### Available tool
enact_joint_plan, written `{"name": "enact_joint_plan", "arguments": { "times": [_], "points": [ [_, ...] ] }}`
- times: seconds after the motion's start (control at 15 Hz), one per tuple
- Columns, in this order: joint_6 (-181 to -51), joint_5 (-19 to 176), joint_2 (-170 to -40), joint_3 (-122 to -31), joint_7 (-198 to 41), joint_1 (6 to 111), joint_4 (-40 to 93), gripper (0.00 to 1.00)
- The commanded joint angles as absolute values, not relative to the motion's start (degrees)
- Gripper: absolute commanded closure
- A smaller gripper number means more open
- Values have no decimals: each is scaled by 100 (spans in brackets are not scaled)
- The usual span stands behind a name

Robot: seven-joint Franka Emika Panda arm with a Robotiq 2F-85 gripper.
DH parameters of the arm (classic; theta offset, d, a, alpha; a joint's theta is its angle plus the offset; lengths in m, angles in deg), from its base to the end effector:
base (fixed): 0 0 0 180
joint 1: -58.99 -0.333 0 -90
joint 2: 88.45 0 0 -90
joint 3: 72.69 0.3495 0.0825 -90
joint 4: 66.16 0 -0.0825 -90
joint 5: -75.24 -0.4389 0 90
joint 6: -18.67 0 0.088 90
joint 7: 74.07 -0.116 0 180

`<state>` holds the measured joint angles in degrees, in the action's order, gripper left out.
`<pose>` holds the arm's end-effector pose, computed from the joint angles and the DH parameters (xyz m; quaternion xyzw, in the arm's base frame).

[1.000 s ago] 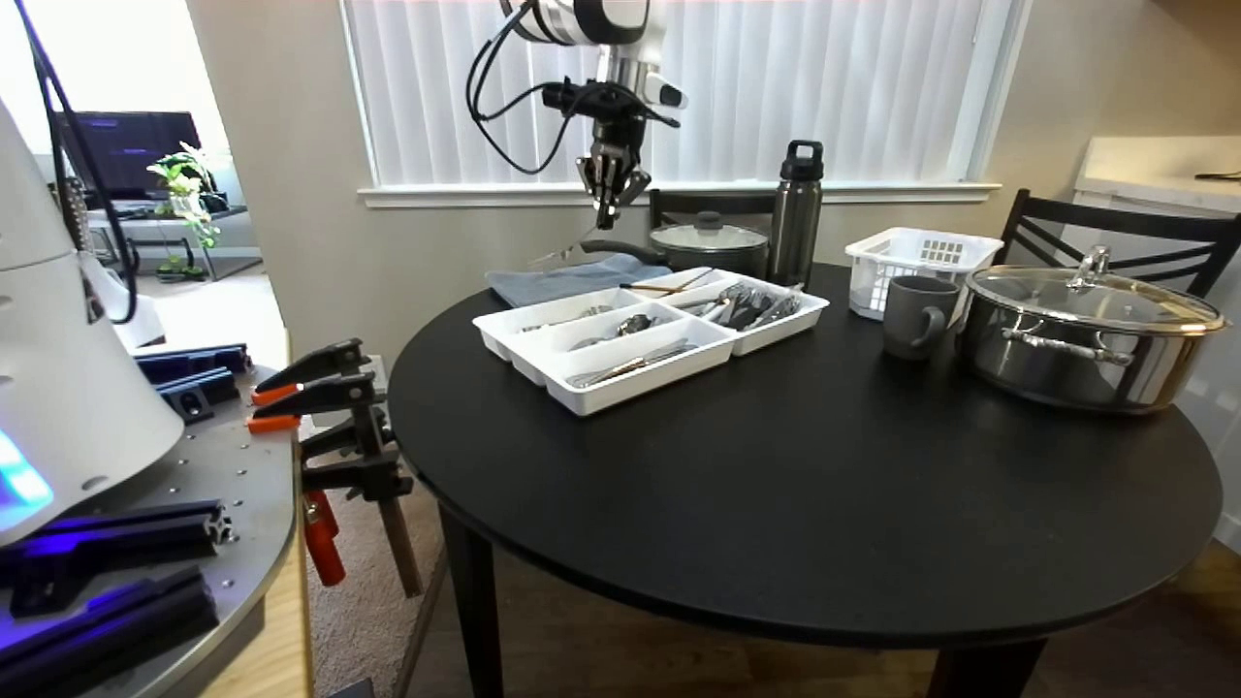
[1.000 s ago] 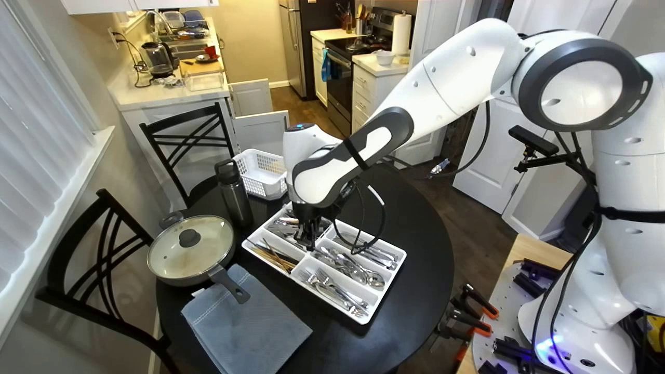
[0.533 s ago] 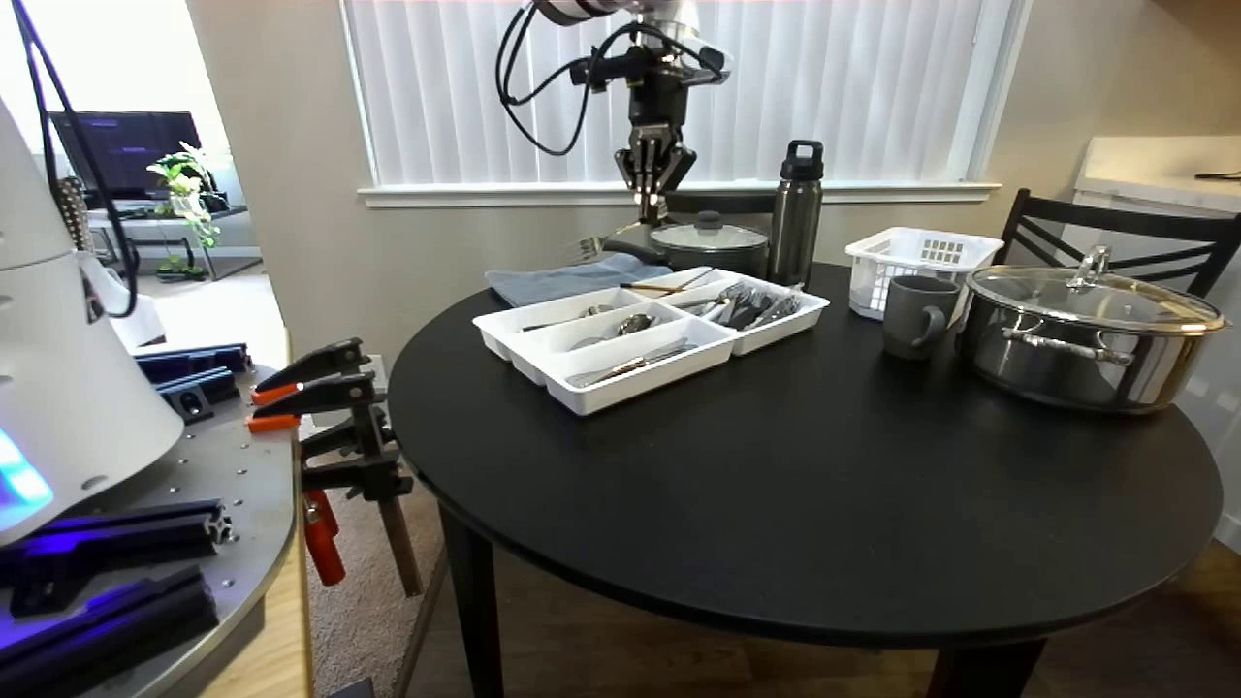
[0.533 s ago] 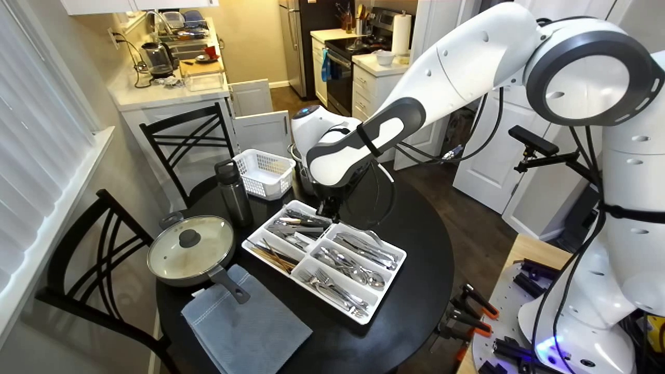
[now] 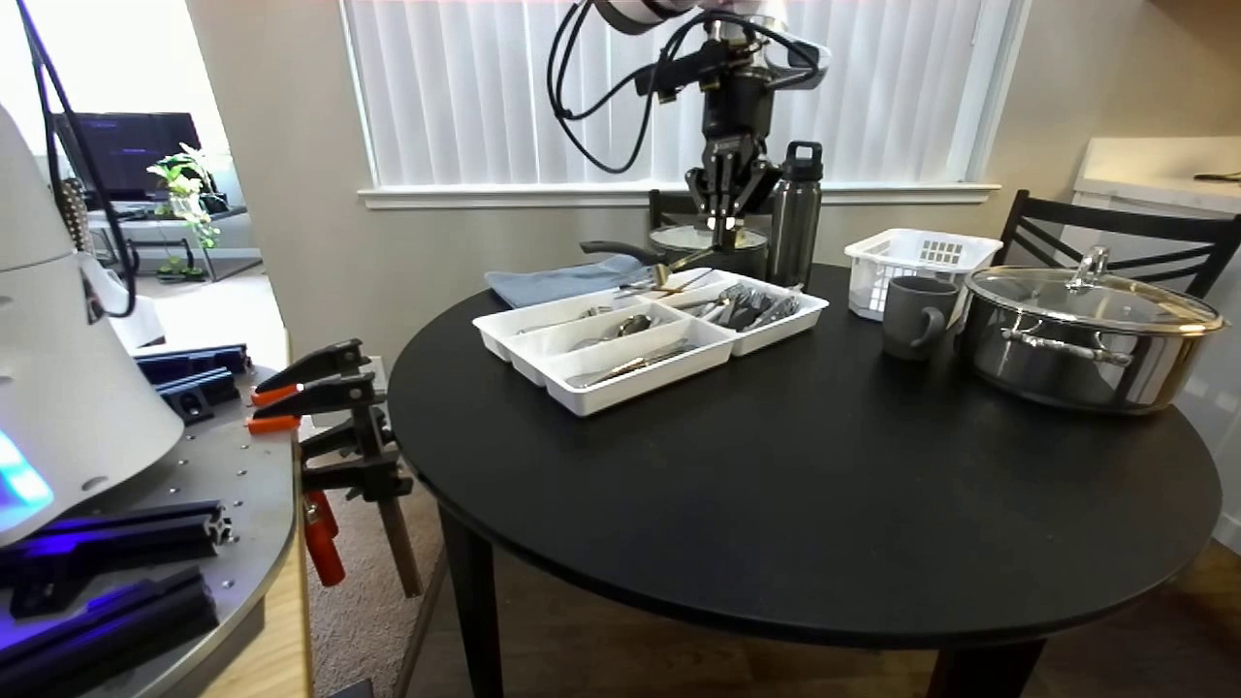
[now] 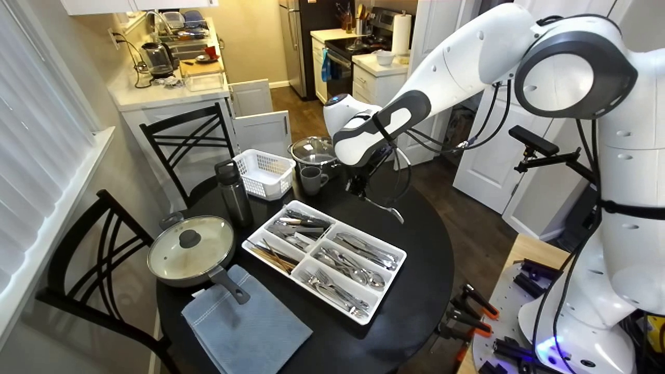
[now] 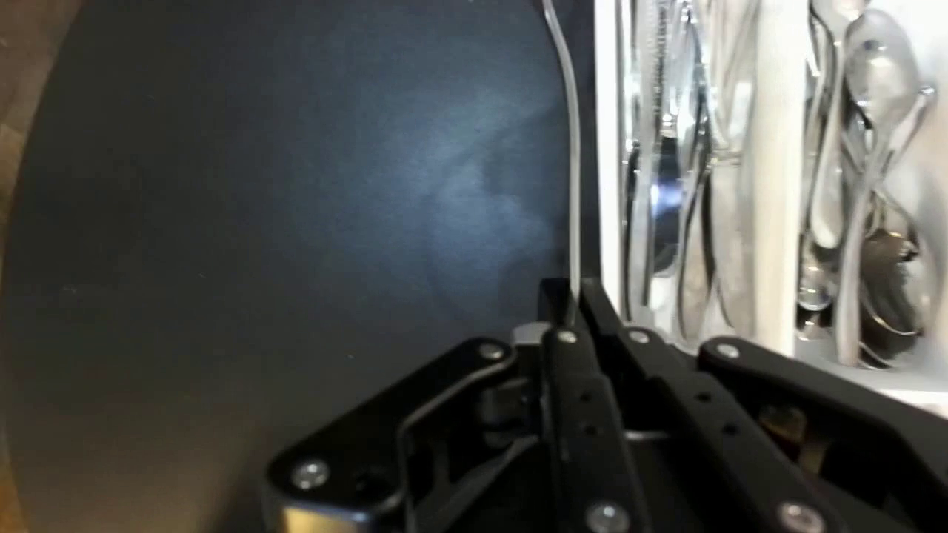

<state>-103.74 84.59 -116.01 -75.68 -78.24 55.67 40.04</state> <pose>0.6730 -0.0029 0.2307 0.9920 0.0188 -0.0956 0.0802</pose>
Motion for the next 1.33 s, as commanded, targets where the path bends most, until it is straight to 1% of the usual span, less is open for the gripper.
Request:
{"name": "enact_joint_plan", "arguments": {
  "times": [0.0, 0.27, 0.4, 0.53, 0.8, 1.07, 1.13, 1.2, 1.27],
  "points": [
    [-10512, 8456, -11762, -7685, -7538, 5958, 4059, 99],
    [-11299, 8395, -12208, -7658, -7500, 6165, 4023, 99],
    [-11878, 8382, -12543, -7649, -7572, 6146, 3937, 99],
    [-12176, 8351, -12861, -7618, -7550, 6116, 3812, 99],
    [-12253, 8246, -13316, -7548, -7446, 6172, 3545, 99],
    [-12166, 8268, -13467, -7583, -7484, 6132, 3370, 99],
    [-12186, 8232, -13451, -7560, -7494, 6146, 3371, 71],
    [-12196, 8231, -13422, -7560, -7502, 6135, 3378, 70],
    [-12195, 8231, -13399, -7562, -7515, 6124, 3378, 64]
  ]
}}
